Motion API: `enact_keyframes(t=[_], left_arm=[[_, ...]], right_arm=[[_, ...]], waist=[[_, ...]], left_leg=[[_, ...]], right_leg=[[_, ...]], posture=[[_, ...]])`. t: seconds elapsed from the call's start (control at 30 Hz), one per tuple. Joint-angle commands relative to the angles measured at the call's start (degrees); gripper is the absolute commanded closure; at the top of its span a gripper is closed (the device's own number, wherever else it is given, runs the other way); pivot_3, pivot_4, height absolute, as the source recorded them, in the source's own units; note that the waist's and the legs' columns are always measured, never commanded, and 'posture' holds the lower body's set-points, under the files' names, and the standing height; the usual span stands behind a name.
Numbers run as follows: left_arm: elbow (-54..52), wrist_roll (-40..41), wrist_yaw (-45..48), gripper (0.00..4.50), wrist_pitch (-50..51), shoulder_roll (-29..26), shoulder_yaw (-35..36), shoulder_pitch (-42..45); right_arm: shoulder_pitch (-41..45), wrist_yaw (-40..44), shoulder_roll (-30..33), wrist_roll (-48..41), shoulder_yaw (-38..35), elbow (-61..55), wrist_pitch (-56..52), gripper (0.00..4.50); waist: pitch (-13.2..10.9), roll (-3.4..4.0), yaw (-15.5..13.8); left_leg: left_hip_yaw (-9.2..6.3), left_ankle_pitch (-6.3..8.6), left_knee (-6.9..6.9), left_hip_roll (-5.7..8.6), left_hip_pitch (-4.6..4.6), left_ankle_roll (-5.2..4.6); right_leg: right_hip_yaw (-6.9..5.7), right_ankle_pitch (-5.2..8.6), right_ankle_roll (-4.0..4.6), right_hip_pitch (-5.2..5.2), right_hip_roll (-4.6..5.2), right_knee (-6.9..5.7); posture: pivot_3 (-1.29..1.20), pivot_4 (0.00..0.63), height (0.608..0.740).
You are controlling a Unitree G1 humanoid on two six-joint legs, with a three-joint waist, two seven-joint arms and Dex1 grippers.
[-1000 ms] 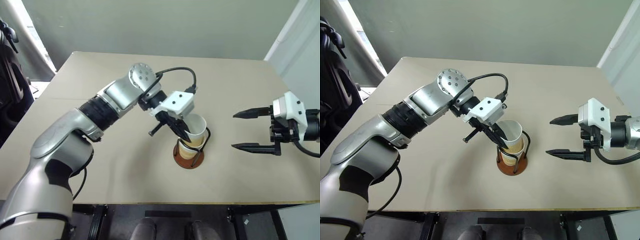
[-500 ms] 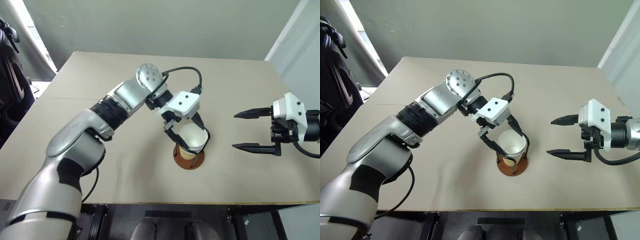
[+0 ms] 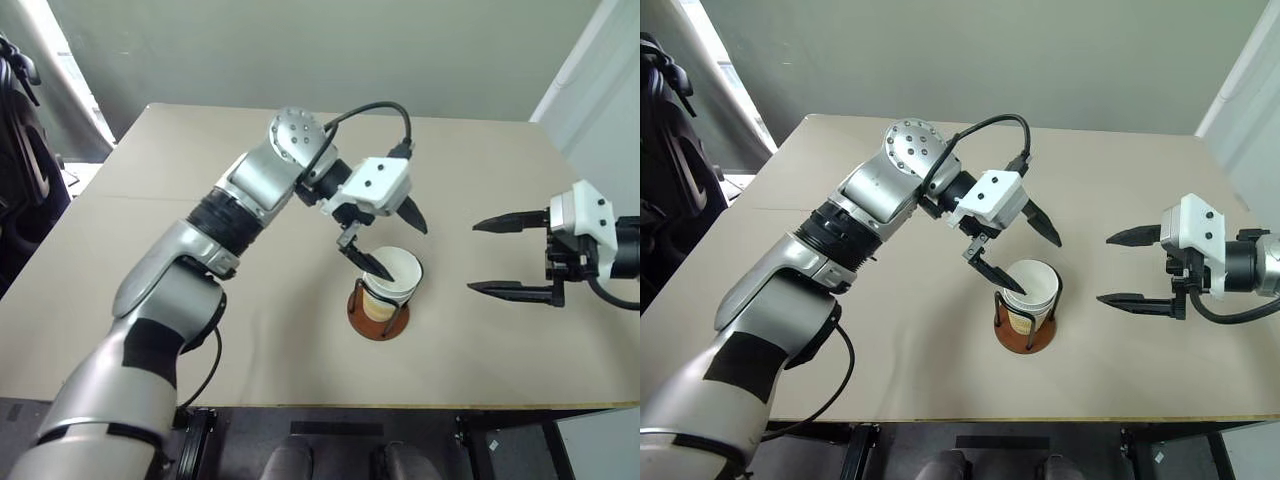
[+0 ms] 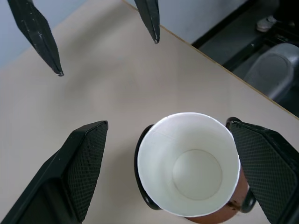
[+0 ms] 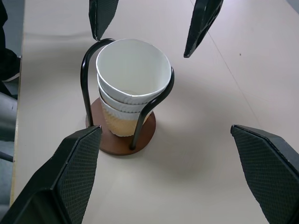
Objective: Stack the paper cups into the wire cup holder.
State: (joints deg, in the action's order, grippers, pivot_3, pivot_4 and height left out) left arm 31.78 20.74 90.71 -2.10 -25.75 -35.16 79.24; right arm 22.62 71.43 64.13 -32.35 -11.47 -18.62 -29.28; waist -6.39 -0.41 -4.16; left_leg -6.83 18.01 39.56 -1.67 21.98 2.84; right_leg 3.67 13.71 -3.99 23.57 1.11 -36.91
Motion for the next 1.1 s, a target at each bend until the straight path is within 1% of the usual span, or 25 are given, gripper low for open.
enact_keyframes(t=[0.03, 0.17, 0.3, 0.53, 0.63, 0.73, 0.83, 0.9, 1.03, 1.1], left_arm=[[0.86, -0.25, 0.27, 0.03, 2.80, -0.59, 7.08, 0.47], [0.69, 0.01, -3.15, 0.03, 8.22, -3.56, 13.99, -2.38], [-3.54, 0.37, -10.71, 0.03, 15.02, -5.41, 20.60, -8.09], [-11.61, -1.21, -28.93, 0.03, 21.49, -5.75, 29.87, -20.34], [-14.42, -1.55, -35.83, 0.03, 24.27, -5.20, 32.85, -23.78], [-15.73, -2.30, -44.40, 0.03, 26.01, -3.86, 36.17, -26.76], [-15.94, -3.12, -51.73, 0.03, 26.33, -2.45, 39.28, -28.77], [-15.80, -3.42, -55.92, 0.03, 26.15, -1.55, 41.08, -29.35], [-13.50, -6.01, -64.75, 0.03, 22.95, 0.10, 43.58, -29.91], [-12.54, -8.27, -68.29, 0.03, 20.81, 0.32, 43.72, -30.30]], right_arm=[[1.63, -1.99, -0.01, -1.11, -0.80, -1.91, -1.60, 0.00], [1.37, -7.03, -3.61, -0.73, 0.31, -3.13, -3.77, 0.00], [1.58, -12.73, -7.29, 2.27, 2.37, -1.35, -4.74, 0.00], [4.01, -23.86, -15.25, 9.04, 5.62, 6.43, -4.89, 0.00], [5.28, -28.75, -19.10, 10.94, 6.09, 9.26, -6.13, 0.00], [6.93, -34.76, -24.19, 14.09, 6.82, 12.35, -4.77, 0.00], [8.58, -39.76, -28.64, 16.49, 7.24, 14.57, -4.27, 0.00], [9.18, -41.59, -30.66, 17.53, 7.37, 15.31, -3.81, 0.00], [11.19, -47.04, -35.12, 20.21, 6.77, 19.13, -0.40, 0.00], [11.98, -49.07, -36.59, 21.11, 6.40, 20.60, 0.72, 0.00]], waist=[[0.00, 0.00, 0.04], [0.01, 0.03, 0.36], [0.01, 0.03, 0.52], [0.01, 0.03, 0.41], [0.01, 0.03, 0.57], [0.01, 0.03, 0.63], [0.02, 0.04, 0.73], [0.02, 0.04, 0.69], [0.02, 0.04, 0.75], [0.02, 0.04, 0.72]], left_leg=[[0.00, 0.01, 0.01, 0.00, 0.00, -0.01], [-0.03, 0.01, 0.00, -0.04, -0.07, -0.02], [-0.03, 0.01, 0.08, -0.04, -0.11, -0.02], [-0.13, 0.01, 0.22, -0.02, -0.10, -0.02], [-0.10, 0.00, 0.20, -0.03, -0.12, -0.01], [-0.08, 0.00, 0.21, -0.02, -0.15, -0.01], [-0.07, 0.00, 0.16, -0.02, -0.18, 0.00], [-0.03, -0.01, 0.12, 0.00, -0.16, 0.01], [-0.02, -0.01, 0.07, 0.00, -0.15, 0.02], [-0.01, -0.02, 0.01, 0.01, -0.16, 0.04]], right_leg=[[0.00, 0.00, 0.00, 0.00, 0.00, 0.00], [0.04, 0.00, 0.00, 0.00, -0.03, -0.01], [0.03, 0.00, -0.02, 0.02, -0.04, -0.02], [0.00, -0.02, -0.04, 0.06, 0.01, 0.01], [-0.03, -0.02, -0.04, 0.11, 0.00, 0.01], [-0.05, -0.01, -0.03, 0.15, 0.01, 0.01], [-0.07, -0.01, -0.02, 0.19, 0.02, 0.00], [-0.12, -0.01, -0.01, 0.27, 0.02, -0.02], [-0.15, -0.02, 0.02, 0.31, 0.03, 0.00], [-0.15, -0.02, 0.05, 0.35, 0.03, -0.01]], posture=[[0.00, 0.150, 0.740], [0.00, 0.150, 0.740], [0.00, 0.150, 0.740], [0.00, 0.150, 0.740], [0.00, 0.150, 0.740], [0.00, 0.150, 0.740], [0.00, 0.150, 0.740], [0.00, 0.150, 0.740], [0.00, 0.150, 0.740], [0.00, 0.150, 0.740]])
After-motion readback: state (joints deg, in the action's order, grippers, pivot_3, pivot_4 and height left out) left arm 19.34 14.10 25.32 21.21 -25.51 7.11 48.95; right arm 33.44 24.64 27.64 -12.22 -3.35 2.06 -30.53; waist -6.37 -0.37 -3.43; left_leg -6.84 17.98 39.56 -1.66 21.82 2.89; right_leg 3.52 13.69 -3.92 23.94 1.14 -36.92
